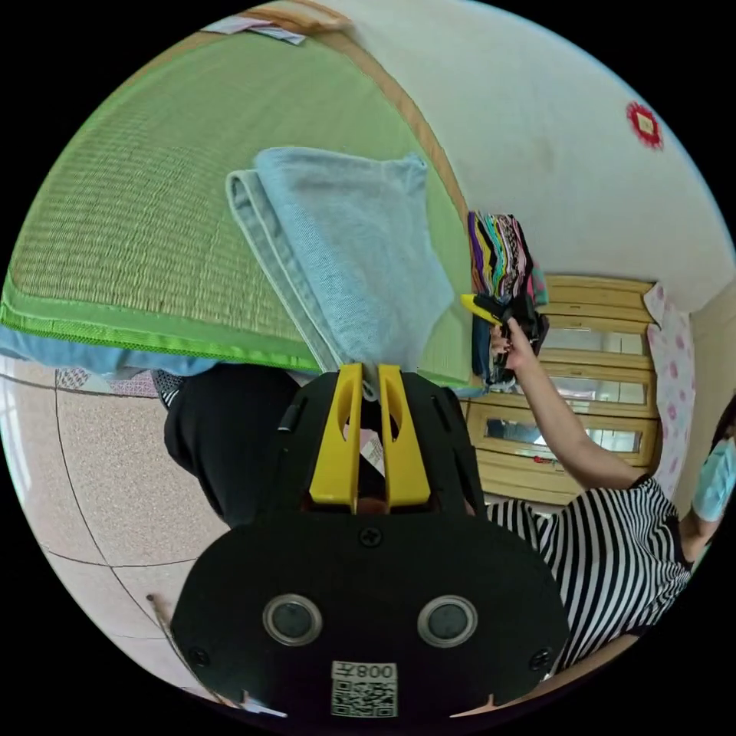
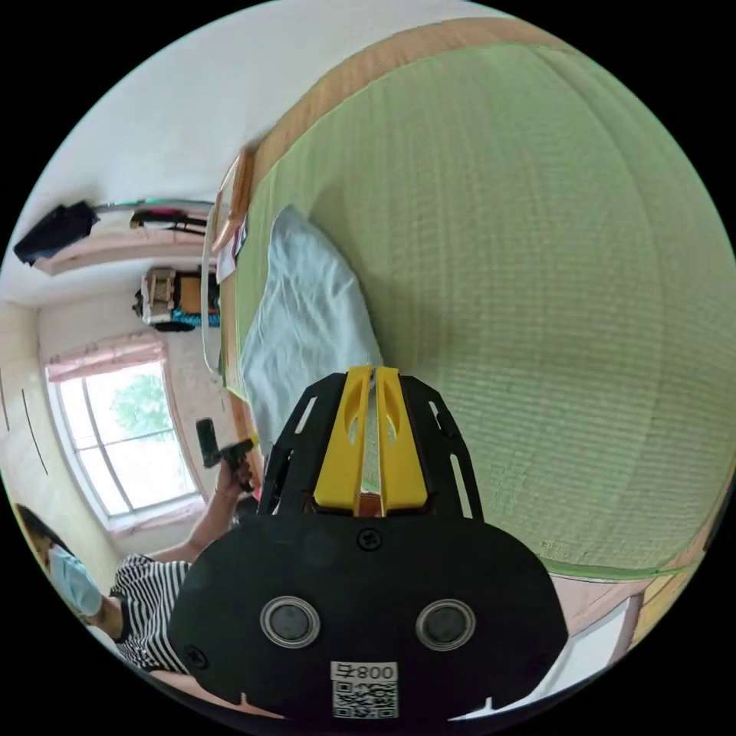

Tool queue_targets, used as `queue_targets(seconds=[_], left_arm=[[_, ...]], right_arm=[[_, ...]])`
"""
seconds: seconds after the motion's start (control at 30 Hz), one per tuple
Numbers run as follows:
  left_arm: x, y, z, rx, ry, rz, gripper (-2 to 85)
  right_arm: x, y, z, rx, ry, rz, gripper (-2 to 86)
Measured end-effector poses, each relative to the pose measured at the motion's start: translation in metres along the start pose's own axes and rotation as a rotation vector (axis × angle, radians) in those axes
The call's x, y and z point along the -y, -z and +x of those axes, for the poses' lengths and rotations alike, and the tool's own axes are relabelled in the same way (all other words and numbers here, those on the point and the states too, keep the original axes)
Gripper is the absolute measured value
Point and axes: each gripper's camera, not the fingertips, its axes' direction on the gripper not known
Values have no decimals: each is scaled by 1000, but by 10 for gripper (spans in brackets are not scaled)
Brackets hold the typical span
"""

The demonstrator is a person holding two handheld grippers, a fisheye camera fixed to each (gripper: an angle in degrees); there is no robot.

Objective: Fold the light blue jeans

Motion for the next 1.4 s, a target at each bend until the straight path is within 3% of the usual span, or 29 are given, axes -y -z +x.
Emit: queue_targets(seconds=[0.23, 0.4, 0.6, 0.8, 0.97, 1.13, 1.23, 1.4], left_arm=[[17, 44, -35, -28, 104, 208, 74], [41, 33, -56, 2, 156, 128, 89], [33, 15, -67, -23, 204, 145, 61], [10, -7, -60, -39, 220, 133, 43], [-2, -64, -28, -63, 104, -113, 43], [1, -86, -18, -67, 5, -215, 48], [-6, -73, -21, -111, -36, -219, 46], [-22, -25, -34, -54, -53, -61, 63]], right_arm=[[-66, -51, -19, 33, 87, -65, 6], [-122, -111, -31, 231, 93, -137, 26], [-144, -145, -61, 296, 130, -205, 59], [-144, -137, -71, 306, 138, -188, 67], [-159, -101, -79, 171, 135, -87, 75], [-182, -39, -58, 85, 91, 52, 69], [-197, -27, -52, 91, 89, 69, 66], [-220, -48, -46, 138, 75, 17, 70]])
